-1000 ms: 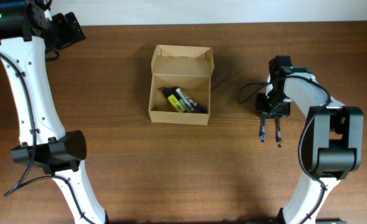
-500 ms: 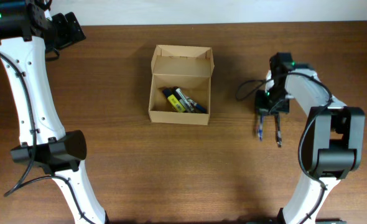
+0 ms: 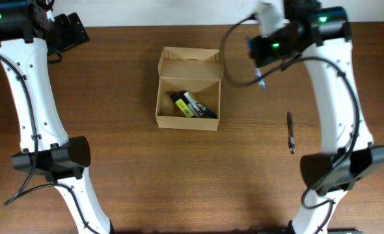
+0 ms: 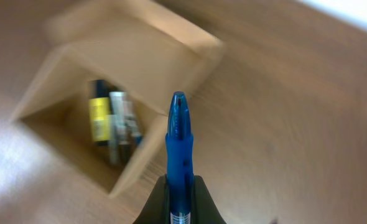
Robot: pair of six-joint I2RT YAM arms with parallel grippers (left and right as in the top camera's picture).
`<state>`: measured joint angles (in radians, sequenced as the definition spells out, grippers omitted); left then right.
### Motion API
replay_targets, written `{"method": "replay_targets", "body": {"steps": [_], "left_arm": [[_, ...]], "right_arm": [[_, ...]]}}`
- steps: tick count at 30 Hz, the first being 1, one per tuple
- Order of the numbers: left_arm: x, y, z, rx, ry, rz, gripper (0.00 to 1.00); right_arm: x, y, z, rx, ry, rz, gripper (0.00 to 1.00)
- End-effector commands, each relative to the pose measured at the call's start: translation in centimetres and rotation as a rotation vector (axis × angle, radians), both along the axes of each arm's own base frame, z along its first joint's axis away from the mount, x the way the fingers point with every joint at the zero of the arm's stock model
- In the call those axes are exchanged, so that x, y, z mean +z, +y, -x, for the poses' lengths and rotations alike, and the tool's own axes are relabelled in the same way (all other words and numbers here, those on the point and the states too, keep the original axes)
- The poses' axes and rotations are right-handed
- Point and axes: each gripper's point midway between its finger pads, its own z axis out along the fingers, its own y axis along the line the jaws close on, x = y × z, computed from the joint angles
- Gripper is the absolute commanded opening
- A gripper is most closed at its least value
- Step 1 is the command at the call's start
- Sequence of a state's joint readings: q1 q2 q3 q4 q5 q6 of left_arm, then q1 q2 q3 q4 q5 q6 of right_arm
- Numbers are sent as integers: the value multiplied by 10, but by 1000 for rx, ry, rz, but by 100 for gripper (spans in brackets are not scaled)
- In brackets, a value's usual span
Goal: Pack container
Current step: 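Carry the blue pen left and drop it into the box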
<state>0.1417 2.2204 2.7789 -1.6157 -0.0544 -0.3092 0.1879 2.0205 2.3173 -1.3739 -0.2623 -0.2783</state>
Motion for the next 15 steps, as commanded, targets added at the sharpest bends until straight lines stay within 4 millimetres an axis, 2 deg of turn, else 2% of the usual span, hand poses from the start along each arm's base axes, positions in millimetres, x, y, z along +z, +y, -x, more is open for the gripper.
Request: {"method": "replay_targets", "body": {"steps": [1, 3, 8, 11, 15], "left_arm": [[5, 1, 0, -10, -17, 1, 100], [5, 1, 0, -10, -17, 1, 100], [5, 1, 0, -10, -17, 1, 100], [5, 1, 0, -10, -17, 1, 100], [5, 1, 0, -10, -17, 1, 100]], "right_arm": [[4, 49, 22, 348, -89, 83, 4], [-8, 71, 38, 483, -80, 128, 4], [-41, 111, 64, 747, -61, 210, 4], [-59, 133, 69, 837, -65, 230, 4], [-77, 158, 63, 874, -92, 227, 4]]}}
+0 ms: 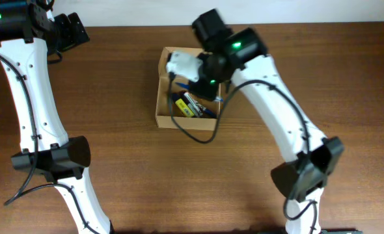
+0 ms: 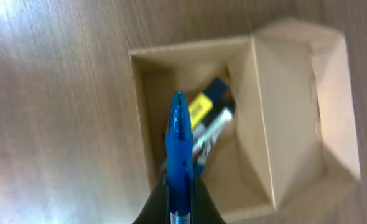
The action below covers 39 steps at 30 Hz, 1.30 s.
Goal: Pack container
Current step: 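Carry the blue pen left and drop it into the box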
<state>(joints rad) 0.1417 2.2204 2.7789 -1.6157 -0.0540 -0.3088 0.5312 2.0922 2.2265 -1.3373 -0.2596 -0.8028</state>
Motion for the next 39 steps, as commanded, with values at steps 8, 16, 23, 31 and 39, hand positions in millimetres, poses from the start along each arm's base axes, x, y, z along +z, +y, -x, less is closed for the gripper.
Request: {"method": "replay_targets", "body": {"steps": [8, 16, 23, 31, 39], "left_arm": [[5, 1, 0, -10, -17, 0, 100], [5, 1, 0, -10, -17, 0, 100], [5, 1, 0, -10, -17, 0, 100], [5, 1, 0, -10, -17, 0, 100], [5, 1, 0, -10, -17, 0, 100]], "right_arm": [[-68, 32, -20, 128, -2, 49, 4], [-122, 37, -28, 131, 63, 84, 4], [-153, 35, -30, 93, 121, 105, 4], [-162, 23, -55, -158, 107, 131, 4], [-164, 16, -52, -220, 138, 154, 4]]}}
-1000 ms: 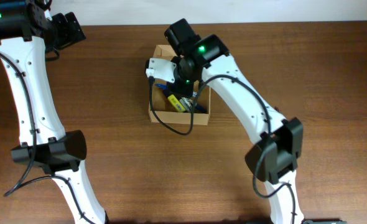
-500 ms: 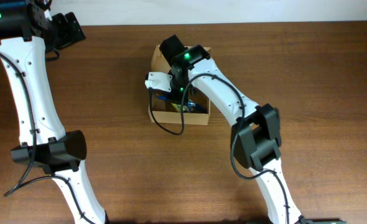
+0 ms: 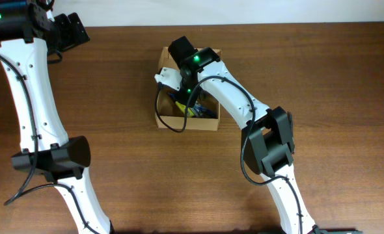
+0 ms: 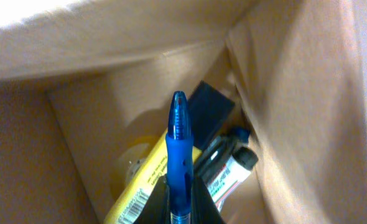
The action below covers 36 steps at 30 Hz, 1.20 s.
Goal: Pack container
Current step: 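Carry the blue pen left and drop it into the box, then return the right gripper over the last dark pen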
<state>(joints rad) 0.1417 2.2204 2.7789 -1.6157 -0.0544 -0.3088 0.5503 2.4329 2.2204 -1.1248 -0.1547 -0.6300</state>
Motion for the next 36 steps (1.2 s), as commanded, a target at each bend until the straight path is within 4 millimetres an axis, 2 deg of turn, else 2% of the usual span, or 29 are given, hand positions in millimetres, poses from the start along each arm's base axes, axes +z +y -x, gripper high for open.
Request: {"method": "replay_targets", "body": {"steps": [1, 4, 5, 6, 7, 10, 13, 17, 19, 22, 26, 27, 28, 30, 32, 33, 35, 36], "left_arm": [[5, 1, 0, -10, -17, 1, 100], [5, 1, 0, -10, -17, 1, 100], [5, 1, 0, -10, -17, 1, 100], [5, 1, 0, -10, -17, 1, 100], [5, 1, 0, -10, -17, 1, 100], [5, 1, 0, -10, -17, 1, 100], [5, 1, 0, -10, -17, 1, 100], [5, 1, 0, -10, -17, 1, 100], [5, 1, 0, -10, -17, 1, 100], [5, 1, 0, -10, -17, 1, 100], [5, 1, 0, -10, -17, 1, 100], [5, 1, 0, -10, -17, 1, 100], [5, 1, 0, -10, -17, 1, 100], [5, 1, 0, -10, -17, 1, 100], [5, 1, 0, -10, -17, 1, 100], [5, 1, 0, -10, -17, 1, 100], [5, 1, 0, -10, -17, 1, 100], [5, 1, 0, -10, -17, 1, 100]], "right_arm": [[-9, -6, 0, -46, 18, 27, 4], [-9, -9, -1, -50, 9, 40, 4], [-9, -9, -1, -50, 10, 41, 15], [-10, -9, -1, -50, 13, 42, 32], [-10, -10, 0, -50, 16, 45, 43], [-9, -11, 5, -48, 29, 53, 49], [3, -11, 9, -44, 26, 51, 47], [52, -9, 11, -44, -37, 10, 37], [86, -12, 9, -94, -96, -11, 35], [149, -32, 2, -202, -253, -17, 36], [231, -82, -2, -387, -412, -85, 37], [252, -103, -4, -458, -445, -119, 39], [260, -115, -5, -491, -460, -130, 40], [275, -156, -7, -595, -491, -144, 42], [277, -208, -10, -747, -495, -145, 42], [269, -236, -9, -831, -477, -131, 42], [243, -280, -5, -976, -412, -94, 41], [221, -304, 0, -1072, -347, -76, 41]]}}
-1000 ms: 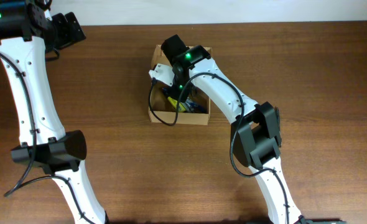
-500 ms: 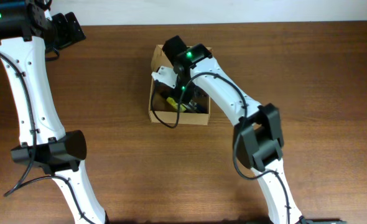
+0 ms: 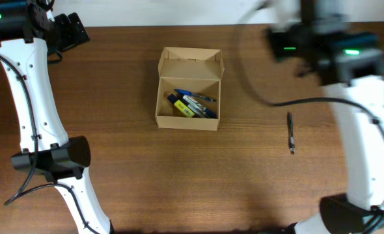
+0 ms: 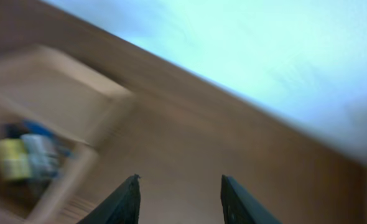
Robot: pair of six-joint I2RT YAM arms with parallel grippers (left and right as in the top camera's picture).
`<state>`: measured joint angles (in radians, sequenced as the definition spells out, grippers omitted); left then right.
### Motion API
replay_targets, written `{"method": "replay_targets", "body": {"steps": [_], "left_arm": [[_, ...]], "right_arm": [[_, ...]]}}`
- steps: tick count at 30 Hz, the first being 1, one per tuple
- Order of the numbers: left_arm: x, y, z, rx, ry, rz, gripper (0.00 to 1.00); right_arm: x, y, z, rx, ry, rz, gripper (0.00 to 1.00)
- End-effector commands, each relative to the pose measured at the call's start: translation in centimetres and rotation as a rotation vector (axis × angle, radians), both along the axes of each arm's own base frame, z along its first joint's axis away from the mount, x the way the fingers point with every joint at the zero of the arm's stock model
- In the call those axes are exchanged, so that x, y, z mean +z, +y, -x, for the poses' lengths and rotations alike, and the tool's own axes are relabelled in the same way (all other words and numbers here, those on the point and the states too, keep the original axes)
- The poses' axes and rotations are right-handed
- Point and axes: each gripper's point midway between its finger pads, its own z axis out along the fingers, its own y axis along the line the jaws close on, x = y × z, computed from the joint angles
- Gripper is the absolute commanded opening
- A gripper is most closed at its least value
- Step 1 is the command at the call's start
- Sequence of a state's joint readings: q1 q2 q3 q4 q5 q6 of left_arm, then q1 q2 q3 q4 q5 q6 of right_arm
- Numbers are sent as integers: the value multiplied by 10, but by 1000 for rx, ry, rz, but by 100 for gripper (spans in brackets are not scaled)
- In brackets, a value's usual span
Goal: Pack container
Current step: 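Return the right gripper over the last dark pen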
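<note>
The open cardboard box (image 3: 189, 88) stands at the middle back of the table. A blue pen (image 3: 196, 97) lies inside it across a yellow marker (image 3: 181, 107) and other pens. In the blurred right wrist view the box (image 4: 53, 124) sits at the left. My right gripper (image 4: 179, 180) is open and empty over bare wood, to the right of the box. The right arm (image 3: 322, 49) is smeared with motion at the upper right. A black pen (image 3: 290, 132) lies on the table at the right. My left gripper (image 3: 71, 31) rests at the far top left.
The box's lid flap (image 3: 191, 57) stands up along its far side. The pale wall (image 4: 264, 56) runs behind the table's back edge. The left arm's white links (image 3: 36, 110) run down the left side of the table.
My right gripper was down inside the box, shut on the blue pen. Now it is open and empty to the right of the box, and the blue pen lies in the box.
My right gripper held the blue pen to the right of the box, while the black pen lay on the table. Then it held the pen over the box, then down inside it. Now the pen lies in the box and the gripper is away, open.
</note>
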<state>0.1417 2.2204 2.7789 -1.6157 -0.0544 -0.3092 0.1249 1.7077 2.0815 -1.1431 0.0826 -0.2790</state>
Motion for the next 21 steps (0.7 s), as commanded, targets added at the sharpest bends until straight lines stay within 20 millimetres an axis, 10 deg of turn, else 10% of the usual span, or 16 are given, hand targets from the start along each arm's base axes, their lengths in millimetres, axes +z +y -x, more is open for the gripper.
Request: {"method": "replay_targets", "body": {"steps": [1, 5, 11, 21], "left_arm": [[5, 1, 0, -10, -17, 1, 100], [5, 1, 0, -10, -17, 1, 100], [5, 1, 0, -10, -17, 1, 100], [5, 1, 0, -10, -17, 1, 100]], "right_arm": [[-96, -60, 5, -269, 254, -95, 40], [-187, -86, 38, -357, 510, -195, 37], [-274, -92, 77, -418, 698, -233, 38], [-319, -96, 87, -452, 704, -230, 40]]}}
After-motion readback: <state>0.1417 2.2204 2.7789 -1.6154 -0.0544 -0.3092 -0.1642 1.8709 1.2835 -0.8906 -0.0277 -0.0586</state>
